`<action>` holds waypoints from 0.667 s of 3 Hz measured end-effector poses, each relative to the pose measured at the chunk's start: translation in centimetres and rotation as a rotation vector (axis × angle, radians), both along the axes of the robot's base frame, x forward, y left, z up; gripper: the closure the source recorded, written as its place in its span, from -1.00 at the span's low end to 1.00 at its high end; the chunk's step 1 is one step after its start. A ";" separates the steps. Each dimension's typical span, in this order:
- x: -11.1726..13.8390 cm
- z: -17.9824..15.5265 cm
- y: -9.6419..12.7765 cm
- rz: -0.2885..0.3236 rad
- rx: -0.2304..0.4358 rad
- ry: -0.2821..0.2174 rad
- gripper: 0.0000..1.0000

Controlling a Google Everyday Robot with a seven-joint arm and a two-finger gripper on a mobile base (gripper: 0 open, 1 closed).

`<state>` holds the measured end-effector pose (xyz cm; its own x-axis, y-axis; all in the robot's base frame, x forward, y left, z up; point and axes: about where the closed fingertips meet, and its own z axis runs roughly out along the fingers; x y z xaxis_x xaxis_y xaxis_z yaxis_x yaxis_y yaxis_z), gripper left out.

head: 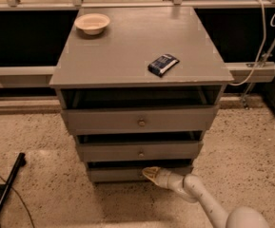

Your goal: Close bottom drawer

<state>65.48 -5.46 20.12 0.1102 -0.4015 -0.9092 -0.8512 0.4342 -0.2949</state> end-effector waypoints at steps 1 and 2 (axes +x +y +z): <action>0.8 0.2 0.2 -0.001 -0.006 -0.001 1.00; 0.6 0.2 0.1 0.001 -0.004 -0.001 1.00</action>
Offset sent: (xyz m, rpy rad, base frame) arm 0.0430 -0.0015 -0.0010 0.0243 -0.0058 0.0381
